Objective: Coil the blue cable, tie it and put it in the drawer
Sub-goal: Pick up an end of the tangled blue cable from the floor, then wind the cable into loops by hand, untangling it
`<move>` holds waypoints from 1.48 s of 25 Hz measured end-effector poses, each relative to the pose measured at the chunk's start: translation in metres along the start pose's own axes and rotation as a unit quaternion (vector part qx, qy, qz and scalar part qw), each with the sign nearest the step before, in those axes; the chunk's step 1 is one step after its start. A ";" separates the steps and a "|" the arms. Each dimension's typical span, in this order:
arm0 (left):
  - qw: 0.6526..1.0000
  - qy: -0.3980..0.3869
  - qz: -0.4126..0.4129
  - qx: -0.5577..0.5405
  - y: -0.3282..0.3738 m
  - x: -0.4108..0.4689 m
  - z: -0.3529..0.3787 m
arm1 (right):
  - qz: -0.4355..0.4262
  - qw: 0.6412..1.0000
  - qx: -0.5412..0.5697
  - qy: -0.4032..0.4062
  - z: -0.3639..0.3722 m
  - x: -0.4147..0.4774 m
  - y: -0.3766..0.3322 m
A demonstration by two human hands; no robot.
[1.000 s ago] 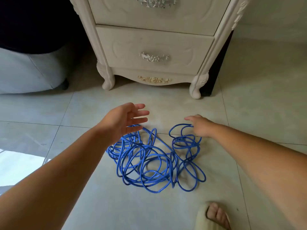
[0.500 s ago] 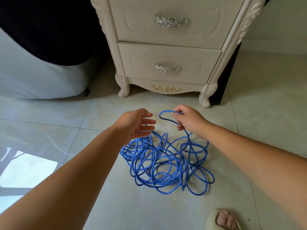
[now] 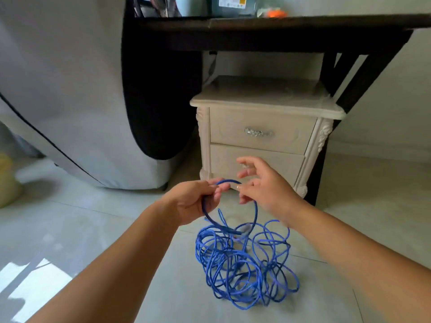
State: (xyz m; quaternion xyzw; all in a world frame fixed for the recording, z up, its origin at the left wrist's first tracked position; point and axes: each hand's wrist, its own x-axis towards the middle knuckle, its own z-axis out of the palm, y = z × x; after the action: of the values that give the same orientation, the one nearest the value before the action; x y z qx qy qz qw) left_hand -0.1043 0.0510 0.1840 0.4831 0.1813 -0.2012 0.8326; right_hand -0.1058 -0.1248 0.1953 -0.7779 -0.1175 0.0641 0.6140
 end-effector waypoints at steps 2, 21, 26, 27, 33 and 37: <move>0.998 -0.010 0.063 -0.007 0.003 -0.024 0.006 | 0.161 0.963 0.214 0.040 0.011 -0.013 -0.003; 0.995 -0.042 0.064 0.057 0.014 -0.064 -0.004 | -0.046 0.995 0.013 -0.084 0.014 -0.045 -0.047; 0.988 -0.027 0.094 0.121 0.007 -0.065 0.002 | -0.043 0.989 -0.123 -0.073 0.008 -0.045 -0.033; 0.981 -0.034 0.106 0.158 0.005 -0.069 0.007 | -0.037 0.987 -0.145 -0.066 0.011 -0.043 -0.030; 0.864 0.026 0.265 0.428 -0.005 -0.079 0.016 | -0.036 0.973 -0.219 -0.068 0.021 -0.035 -0.027; 0.790 0.079 0.321 0.516 -0.008 -0.072 0.015 | -0.023 0.989 -0.143 -0.036 0.026 -0.043 -0.033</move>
State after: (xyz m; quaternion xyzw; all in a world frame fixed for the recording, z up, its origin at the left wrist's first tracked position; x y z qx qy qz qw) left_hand -0.1677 0.0455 0.2213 0.8854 -0.0500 0.0531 0.4591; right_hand -0.1567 -0.1047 0.2196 -0.8519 -0.1652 0.0611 0.4932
